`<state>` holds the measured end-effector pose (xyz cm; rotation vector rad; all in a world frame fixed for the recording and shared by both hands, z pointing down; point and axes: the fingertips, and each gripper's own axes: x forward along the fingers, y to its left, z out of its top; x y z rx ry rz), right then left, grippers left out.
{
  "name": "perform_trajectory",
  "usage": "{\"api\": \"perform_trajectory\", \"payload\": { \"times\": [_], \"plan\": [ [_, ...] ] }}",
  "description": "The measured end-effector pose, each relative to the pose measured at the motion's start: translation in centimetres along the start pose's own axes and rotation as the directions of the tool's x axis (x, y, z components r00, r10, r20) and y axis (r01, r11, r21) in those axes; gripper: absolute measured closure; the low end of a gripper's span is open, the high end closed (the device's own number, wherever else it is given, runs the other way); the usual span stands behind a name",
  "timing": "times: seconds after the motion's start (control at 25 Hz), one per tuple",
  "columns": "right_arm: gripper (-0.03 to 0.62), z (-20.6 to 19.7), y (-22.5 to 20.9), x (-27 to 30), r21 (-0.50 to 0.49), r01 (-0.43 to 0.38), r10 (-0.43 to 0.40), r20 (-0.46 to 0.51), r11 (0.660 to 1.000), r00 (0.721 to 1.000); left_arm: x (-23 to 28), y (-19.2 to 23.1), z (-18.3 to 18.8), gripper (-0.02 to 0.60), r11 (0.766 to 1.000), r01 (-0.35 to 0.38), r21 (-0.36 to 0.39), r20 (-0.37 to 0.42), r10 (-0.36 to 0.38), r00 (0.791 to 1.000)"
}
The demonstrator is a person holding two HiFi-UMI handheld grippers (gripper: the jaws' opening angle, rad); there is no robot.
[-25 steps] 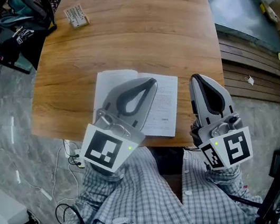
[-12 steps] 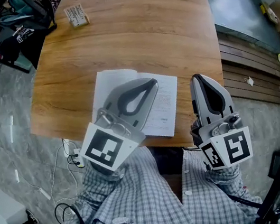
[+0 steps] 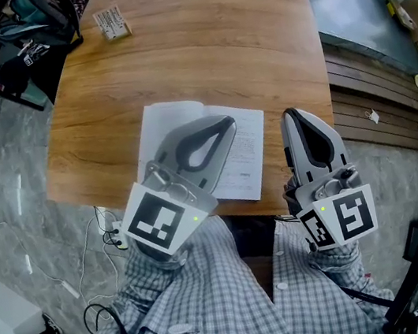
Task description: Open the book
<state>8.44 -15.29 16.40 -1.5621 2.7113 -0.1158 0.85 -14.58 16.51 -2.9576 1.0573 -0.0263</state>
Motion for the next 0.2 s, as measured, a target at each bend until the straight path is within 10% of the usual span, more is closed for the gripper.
{"api": "perform_trajectory", "payload": {
  "times": [0.2],
  "plan": [
    [0.574,-0.5,1.2,0.4,0.015,-0.027,0.026,0.005,1.000,1.000,-1.0,0.3,0.0,0.572,0.999,-0.029,-0.029,-0.004,0.029,1.000]
  ]
}}
